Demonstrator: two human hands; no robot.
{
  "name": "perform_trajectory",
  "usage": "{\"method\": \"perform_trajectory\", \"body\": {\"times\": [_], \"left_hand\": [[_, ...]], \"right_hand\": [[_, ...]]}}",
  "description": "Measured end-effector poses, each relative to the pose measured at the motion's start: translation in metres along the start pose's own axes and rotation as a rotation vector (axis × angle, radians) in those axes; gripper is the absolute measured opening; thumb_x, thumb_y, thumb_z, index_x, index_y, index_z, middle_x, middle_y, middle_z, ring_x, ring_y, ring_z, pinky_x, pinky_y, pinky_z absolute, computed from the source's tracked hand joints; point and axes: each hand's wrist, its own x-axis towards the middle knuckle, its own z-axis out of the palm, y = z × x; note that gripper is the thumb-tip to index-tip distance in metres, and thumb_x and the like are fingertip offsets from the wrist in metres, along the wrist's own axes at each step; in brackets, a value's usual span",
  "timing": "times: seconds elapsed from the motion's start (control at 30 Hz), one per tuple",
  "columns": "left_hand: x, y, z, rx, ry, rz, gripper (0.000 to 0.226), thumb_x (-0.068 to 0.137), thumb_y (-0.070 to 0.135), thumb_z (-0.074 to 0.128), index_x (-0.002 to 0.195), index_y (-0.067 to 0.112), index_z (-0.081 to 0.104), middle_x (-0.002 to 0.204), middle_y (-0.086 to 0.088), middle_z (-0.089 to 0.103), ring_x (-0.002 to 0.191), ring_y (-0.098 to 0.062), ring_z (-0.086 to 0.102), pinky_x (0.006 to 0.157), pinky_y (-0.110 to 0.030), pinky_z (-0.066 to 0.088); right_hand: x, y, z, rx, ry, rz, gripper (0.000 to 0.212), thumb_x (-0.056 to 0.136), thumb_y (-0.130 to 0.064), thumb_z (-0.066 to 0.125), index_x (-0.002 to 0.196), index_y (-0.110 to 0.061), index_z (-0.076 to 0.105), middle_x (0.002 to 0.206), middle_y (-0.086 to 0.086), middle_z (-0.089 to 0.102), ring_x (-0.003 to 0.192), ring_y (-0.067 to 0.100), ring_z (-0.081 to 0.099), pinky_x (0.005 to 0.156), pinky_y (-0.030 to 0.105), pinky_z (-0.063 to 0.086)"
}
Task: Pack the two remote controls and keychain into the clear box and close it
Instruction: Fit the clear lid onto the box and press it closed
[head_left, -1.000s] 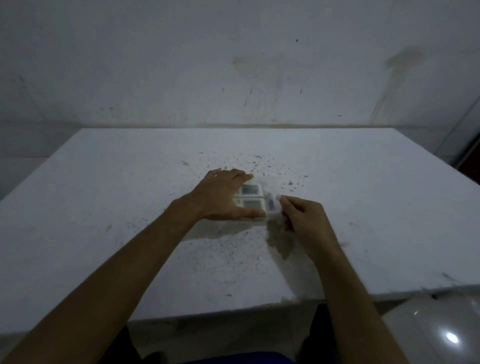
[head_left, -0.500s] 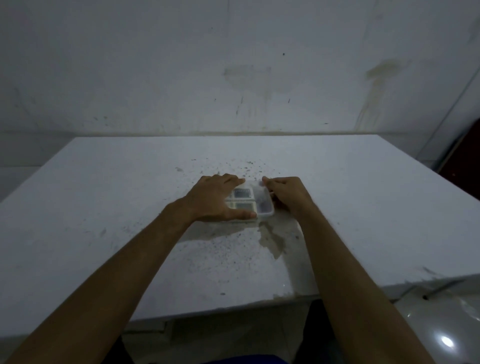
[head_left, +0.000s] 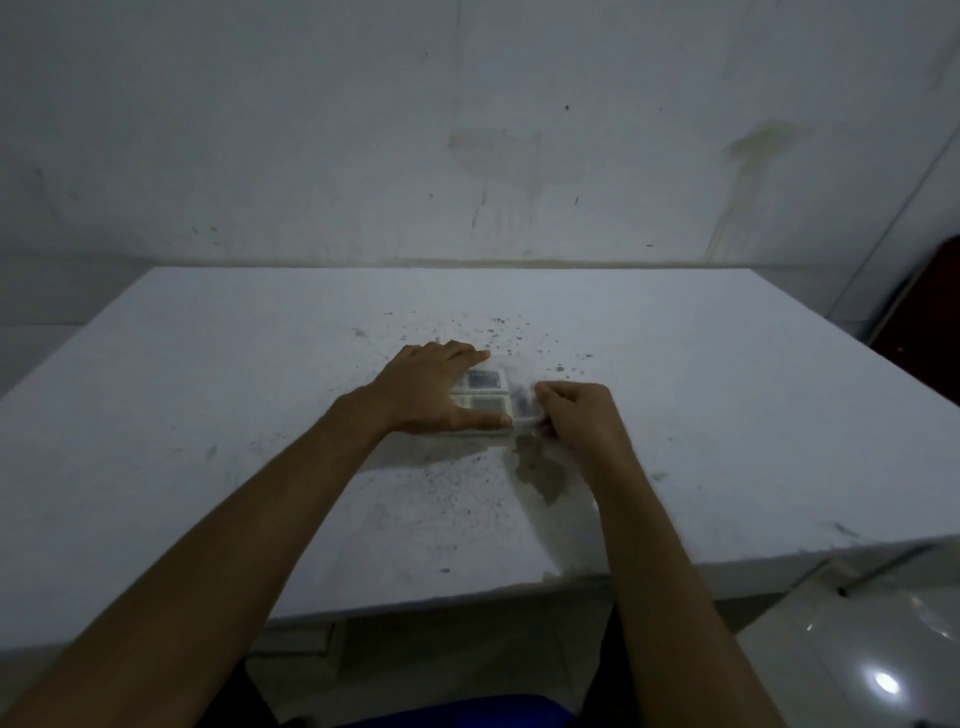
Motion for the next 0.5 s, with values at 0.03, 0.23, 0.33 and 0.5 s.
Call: {"method": "perform_trajectory", "body": {"times": [0.03,0.23,0.33,0.5], "left_hand": [[-0.002,0.000,-0.001,-0.006,0.014,-0.001,0.118,0.066,0.103,0.038,0.159,0.031,0.030,0.166,0.003,0.033,0.148,-0.022,0.033,0.120,-0.047,0.021],[-0.034,0.011,-0.001,0.008,0.343,-0.084,0.101,0.083,0.090,0.033,0.156,0.019,0.040,0.162,-0.003,0.040,0.149,-0.024,0.034,0.124,-0.050,0.018],[-0.057,-0.004,0.008,-0.215,0.293,-0.224,0.093,0.093,0.079,0.032,0.163,0.019,0.023,0.169,-0.001,0.025,0.152,-0.024,0.028,0.125,-0.043,0.019],[-0.070,-0.018,0.012,-0.400,0.138,-0.215,0.077,0.104,0.064,0.025,0.165,0.022,0.001,0.172,0.010,0.000,0.157,-0.010,0.006,0.126,-0.031,0.004]], "right_hand": [[-0.004,0.004,0.000,0.009,0.015,-0.025,0.025,0.101,-0.025,0.060,0.111,-0.011,0.077,0.086,0.008,0.076,0.065,0.013,0.066,0.052,0.018,0.052],[-0.009,0.001,0.013,-0.079,0.098,-0.160,0.037,0.105,-0.027,0.052,0.137,-0.012,0.062,0.137,0.007,0.065,0.121,0.022,0.062,0.105,0.036,0.049],[-0.011,0.012,0.017,-0.141,0.140,-0.200,0.038,0.105,-0.030,0.048,0.138,-0.015,0.061,0.138,0.007,0.064,0.123,0.024,0.061,0.108,0.042,0.047],[-0.009,0.012,0.019,-0.177,0.168,-0.225,0.033,0.105,-0.027,0.048,0.127,-0.011,0.067,0.128,0.010,0.069,0.115,0.027,0.064,0.101,0.040,0.049]]}}
